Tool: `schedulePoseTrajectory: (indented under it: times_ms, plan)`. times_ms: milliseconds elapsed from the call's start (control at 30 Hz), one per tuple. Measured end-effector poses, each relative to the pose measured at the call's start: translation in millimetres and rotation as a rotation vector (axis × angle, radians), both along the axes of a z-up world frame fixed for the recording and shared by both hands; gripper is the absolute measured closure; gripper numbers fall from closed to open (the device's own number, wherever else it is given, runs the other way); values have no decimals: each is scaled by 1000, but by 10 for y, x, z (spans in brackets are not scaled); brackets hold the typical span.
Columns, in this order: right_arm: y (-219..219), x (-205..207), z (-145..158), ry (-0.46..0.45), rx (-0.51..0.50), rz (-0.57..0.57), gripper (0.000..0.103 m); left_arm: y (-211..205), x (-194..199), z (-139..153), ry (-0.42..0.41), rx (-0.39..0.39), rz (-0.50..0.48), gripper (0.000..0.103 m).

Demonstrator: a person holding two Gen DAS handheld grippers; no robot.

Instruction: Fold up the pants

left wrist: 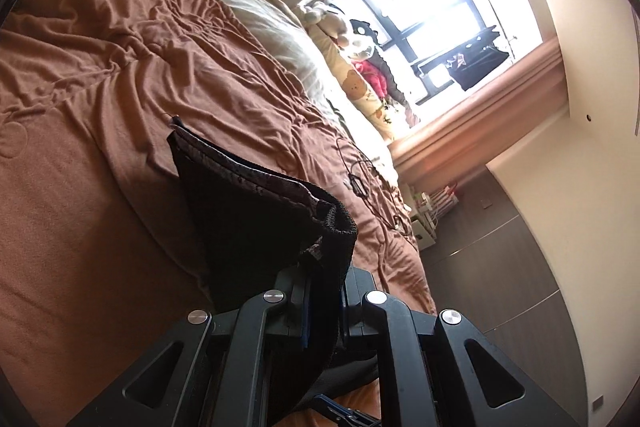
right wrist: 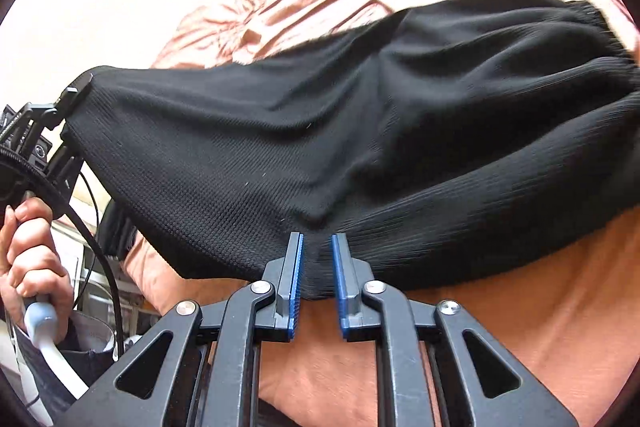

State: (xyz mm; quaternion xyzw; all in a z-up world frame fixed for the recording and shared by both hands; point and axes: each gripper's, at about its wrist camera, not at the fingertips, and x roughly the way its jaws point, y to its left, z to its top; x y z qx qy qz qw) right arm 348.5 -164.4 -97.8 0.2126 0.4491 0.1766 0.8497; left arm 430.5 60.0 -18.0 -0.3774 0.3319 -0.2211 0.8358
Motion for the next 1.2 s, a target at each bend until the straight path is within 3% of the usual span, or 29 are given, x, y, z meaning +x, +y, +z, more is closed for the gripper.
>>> schedulePoseTrajectory:
  times_ms: [200, 267, 333, 433, 733, 1200]
  plan:
    - [-461, -238, 148, -46, 1, -55, 91, -383, 77, 129, -23, 27, -64, 92]
    - [-623, -326, 195, -66, -7, -93, 86, -523, 99, 171, -31, 43, -80, 92]
    - [-786, -439, 233, -82, 1, -126, 69, -673, 122, 204, -36, 53, -103, 92]
    - [-964, -592, 262, -100, 24, -158, 54, -894, 166, 240, -40, 62, -138, 92]
    - [-1333, -1029, 187, -160, 58, -253, 51, -1660, 208, 249, -35, 111, -255, 92]
    - [-1724, -1282, -90, -181, 95, -336, 51, -2713, 149, -167, 46, 203, -446, 92]
